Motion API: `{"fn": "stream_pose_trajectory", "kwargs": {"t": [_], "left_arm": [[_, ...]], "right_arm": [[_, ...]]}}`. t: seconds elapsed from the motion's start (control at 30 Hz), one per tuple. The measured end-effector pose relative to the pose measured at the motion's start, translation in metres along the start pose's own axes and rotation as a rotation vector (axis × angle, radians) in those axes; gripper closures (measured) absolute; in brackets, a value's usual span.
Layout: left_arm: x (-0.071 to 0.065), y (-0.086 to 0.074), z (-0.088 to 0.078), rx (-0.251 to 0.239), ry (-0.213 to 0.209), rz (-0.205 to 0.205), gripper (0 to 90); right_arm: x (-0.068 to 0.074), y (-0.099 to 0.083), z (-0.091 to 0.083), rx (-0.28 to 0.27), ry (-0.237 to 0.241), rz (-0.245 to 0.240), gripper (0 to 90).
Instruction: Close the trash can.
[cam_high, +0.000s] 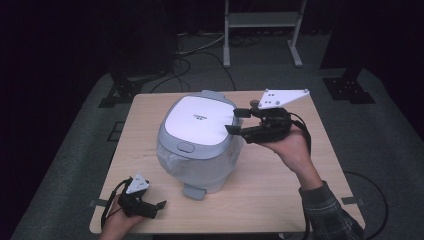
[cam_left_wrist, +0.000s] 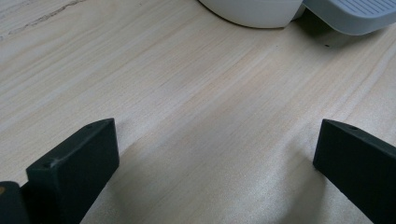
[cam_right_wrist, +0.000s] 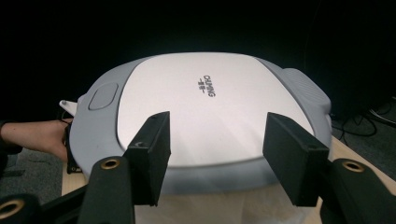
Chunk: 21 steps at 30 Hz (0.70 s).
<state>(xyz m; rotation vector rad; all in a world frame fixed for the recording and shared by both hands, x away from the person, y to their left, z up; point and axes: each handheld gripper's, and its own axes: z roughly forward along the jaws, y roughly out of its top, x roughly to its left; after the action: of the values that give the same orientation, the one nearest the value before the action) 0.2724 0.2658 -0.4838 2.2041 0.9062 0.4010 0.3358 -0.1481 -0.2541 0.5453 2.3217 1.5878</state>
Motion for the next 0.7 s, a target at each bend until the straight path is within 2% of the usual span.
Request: {"fn": "stream_pose_trajectory", "kwargs": {"t": [0.23,0.47,0.6,0.7], "left_arm": [[0.000,0.000,0.000,0.000,0.000,0.000,0.0],[0.000,0.000,0.000,0.002,0.000,0.000,0.0],[0.000,0.000,0.000,0.002,0.000,0.000,0.0],[0.000,0.000,0.000,0.002,0.000,0.000,0.0]], "right_arm": [[-0.003,-0.019,-0.019,-0.010,-0.038,0.016,34.2],[-0.002,-0.043,-0.029,-0.002,-0.064,0.039,30.8],[-0.002,-0.057,-0.031,0.022,-0.081,0.049,25.2],[-0.002,-0.067,-0.030,0.052,-0.098,0.072,16.8]]}}
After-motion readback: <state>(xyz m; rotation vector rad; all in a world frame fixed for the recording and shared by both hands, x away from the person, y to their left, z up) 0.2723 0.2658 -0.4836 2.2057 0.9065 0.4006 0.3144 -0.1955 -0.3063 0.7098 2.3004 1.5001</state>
